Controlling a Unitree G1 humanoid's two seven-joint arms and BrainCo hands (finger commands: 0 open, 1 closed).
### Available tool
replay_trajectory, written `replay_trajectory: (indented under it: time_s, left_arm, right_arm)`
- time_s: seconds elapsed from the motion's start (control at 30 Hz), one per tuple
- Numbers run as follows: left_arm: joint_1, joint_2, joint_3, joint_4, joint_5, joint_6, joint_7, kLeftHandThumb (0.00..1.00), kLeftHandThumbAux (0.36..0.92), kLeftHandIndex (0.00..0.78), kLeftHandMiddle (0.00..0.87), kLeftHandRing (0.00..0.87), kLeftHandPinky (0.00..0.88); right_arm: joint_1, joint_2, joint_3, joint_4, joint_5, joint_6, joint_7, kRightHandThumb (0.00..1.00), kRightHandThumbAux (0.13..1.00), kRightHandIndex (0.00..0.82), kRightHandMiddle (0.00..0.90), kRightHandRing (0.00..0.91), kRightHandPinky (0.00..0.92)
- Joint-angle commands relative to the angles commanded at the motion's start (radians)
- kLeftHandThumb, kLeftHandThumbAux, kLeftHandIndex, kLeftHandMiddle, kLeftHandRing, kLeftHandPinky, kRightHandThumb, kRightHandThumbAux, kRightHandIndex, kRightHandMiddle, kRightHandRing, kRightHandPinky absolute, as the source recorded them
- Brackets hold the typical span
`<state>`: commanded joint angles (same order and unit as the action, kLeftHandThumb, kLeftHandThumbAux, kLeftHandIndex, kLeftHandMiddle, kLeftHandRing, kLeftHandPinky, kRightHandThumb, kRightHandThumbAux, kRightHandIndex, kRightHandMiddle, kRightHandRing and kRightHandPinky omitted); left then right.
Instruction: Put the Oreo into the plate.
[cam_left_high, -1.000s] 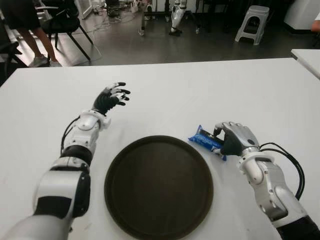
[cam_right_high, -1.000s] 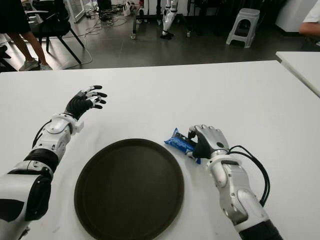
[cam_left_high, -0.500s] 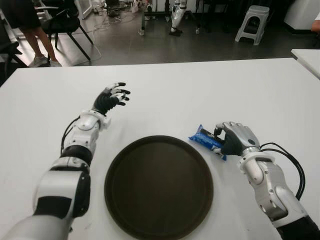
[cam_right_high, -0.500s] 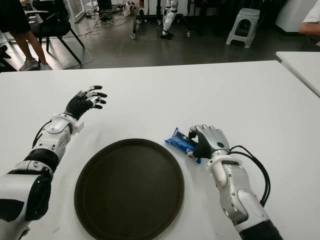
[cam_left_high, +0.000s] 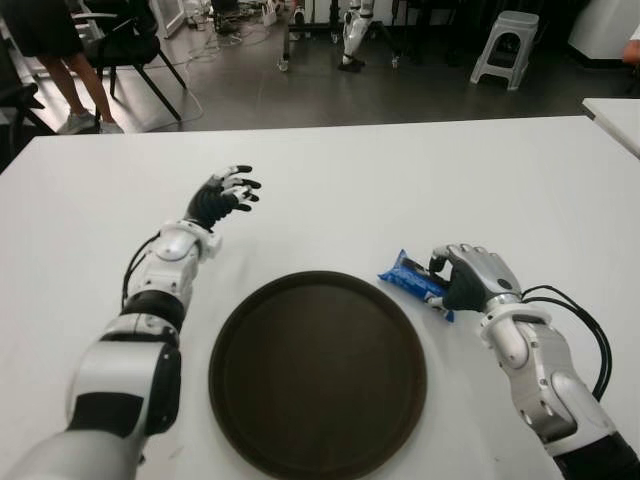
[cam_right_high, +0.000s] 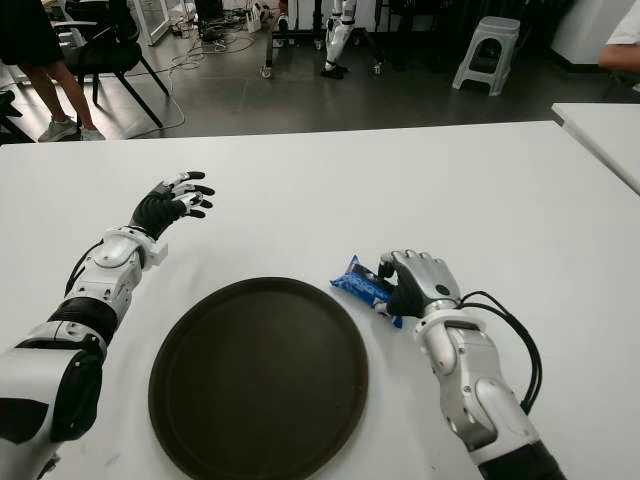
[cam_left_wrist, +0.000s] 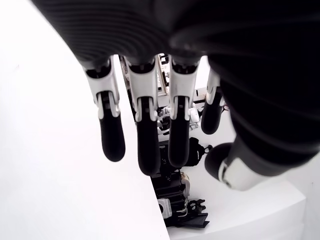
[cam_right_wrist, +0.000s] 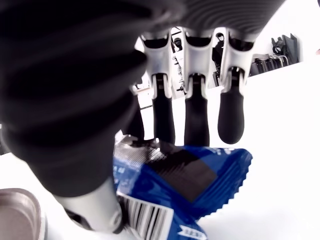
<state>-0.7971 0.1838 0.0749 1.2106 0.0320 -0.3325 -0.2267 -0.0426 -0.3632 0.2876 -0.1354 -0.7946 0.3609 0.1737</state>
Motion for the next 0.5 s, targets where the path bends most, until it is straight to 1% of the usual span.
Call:
replay_trajectory:
  time_s: [0.37,0.5]
  left_arm:
    - [-0.001,-0.001,0.004,0.002,-0.006,0.004,-0.007,0.103,0.649,0.2,0.341,0.352,0.363]
    - [0.0,0.001,0.003,0.002,-0.005,-0.002,-0.012,0.103,0.658,0.202,0.339,0.348,0.358]
  right_arm:
    - [-0.005,0.011,-0.007,-0.012,0.004,0.027,0.028,0.113,0.911,0.584,0.732,0.755,0.74]
    - [-0.007,0.014,-0.007,-0.016,0.0,0.035,0.035,0.104,0.914,0.562,0.726,0.748,0.741]
